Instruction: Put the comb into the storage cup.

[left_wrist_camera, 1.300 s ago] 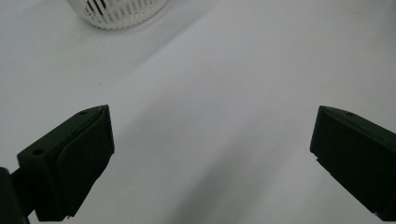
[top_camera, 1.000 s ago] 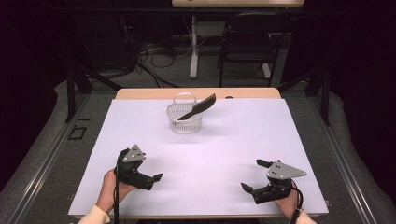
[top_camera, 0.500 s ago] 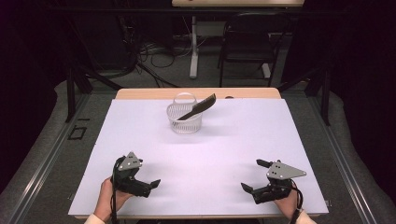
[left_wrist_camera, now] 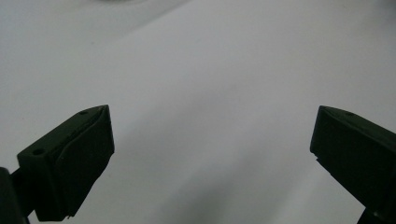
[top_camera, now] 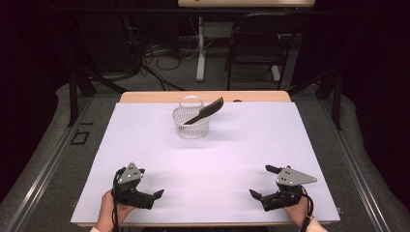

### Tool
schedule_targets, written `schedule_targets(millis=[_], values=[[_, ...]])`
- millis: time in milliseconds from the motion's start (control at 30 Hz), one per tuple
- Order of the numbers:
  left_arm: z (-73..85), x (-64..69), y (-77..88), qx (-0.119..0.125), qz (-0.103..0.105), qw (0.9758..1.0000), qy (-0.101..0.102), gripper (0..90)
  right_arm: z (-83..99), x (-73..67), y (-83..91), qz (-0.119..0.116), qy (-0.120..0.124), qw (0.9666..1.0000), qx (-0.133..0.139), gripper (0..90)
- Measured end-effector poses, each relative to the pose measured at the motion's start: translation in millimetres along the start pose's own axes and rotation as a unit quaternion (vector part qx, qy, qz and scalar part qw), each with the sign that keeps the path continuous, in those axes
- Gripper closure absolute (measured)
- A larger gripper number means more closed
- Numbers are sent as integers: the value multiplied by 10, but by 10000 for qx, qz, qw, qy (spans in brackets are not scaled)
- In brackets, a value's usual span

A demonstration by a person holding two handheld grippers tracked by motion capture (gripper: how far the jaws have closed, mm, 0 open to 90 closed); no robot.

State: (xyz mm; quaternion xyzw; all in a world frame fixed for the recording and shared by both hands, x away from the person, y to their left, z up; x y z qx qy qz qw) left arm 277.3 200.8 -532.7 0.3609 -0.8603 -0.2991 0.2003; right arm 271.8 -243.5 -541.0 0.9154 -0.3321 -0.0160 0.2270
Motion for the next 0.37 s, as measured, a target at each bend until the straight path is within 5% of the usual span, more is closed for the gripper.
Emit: schedule_targets(millis=[367], values=[[53, -30, 2, 135, 73, 9998, 126, 0, 1, 4, 1, 10, 27, 10000, 20, 0]])
Point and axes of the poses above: each handheld gripper's, and its own axes: y roughly backward along the jaws, z roughly out of its underside, x roughly to its right, the point moved 2 cm from there along -y, roughly forward along the jaws, and after that the axes turned 6 degrees about y, right-handed, at the moved point
